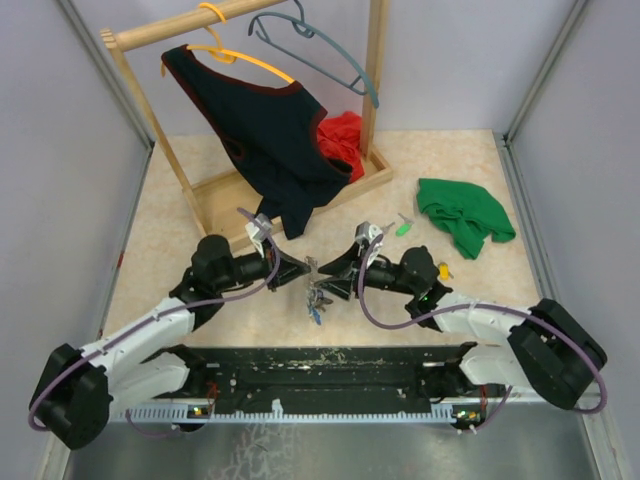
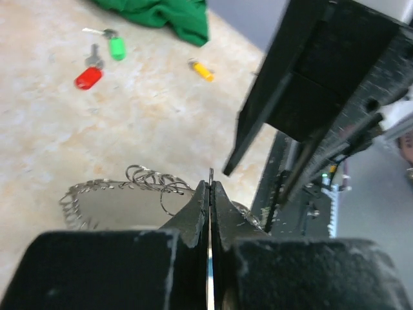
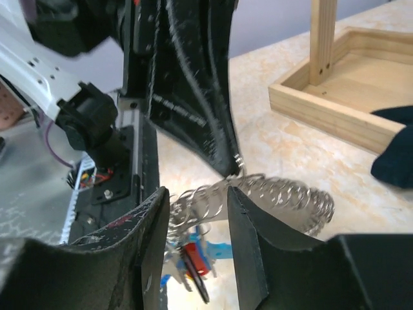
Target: Put the keys on the keyring
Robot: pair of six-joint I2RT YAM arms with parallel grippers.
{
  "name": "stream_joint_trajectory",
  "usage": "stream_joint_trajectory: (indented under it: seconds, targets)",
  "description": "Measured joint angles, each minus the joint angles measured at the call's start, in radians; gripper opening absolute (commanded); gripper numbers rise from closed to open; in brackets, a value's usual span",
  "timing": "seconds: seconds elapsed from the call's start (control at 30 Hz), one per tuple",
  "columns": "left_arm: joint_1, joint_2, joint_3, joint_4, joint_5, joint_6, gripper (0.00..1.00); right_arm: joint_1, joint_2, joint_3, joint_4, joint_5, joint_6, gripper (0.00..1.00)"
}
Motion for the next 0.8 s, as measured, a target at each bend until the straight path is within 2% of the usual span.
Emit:
stream_joint_trajectory:
  seconds: [0.17, 0.43, 0.67, 0.8]
  targets:
    - [-0.005, 0.044, 0.181, -0.368, -0.063, 0.11, 0.0, -0.01, -0.091, 0.003, -0.208, 0.023, -0.091, 0.47]
    - [-0.051, 0.185, 0.454, -0.794, -0.138, 0.273, 0.0, -0.037, -0.181, 0.019, -0.461, 0.089, -0.214, 0.49]
    - [-0.067, 0.344, 0.685, -1.099, -0.164, 0.413, 0.0, -0.037, -0.145, 0.061, -0.508, 0.092, -0.277, 0.49]
    - [-0.077, 0.399, 0.751, -1.196, -0.158, 0.49, 0.0, -0.043, -0.105, 0.061, -0.485, 0.079, -0.292, 0.48]
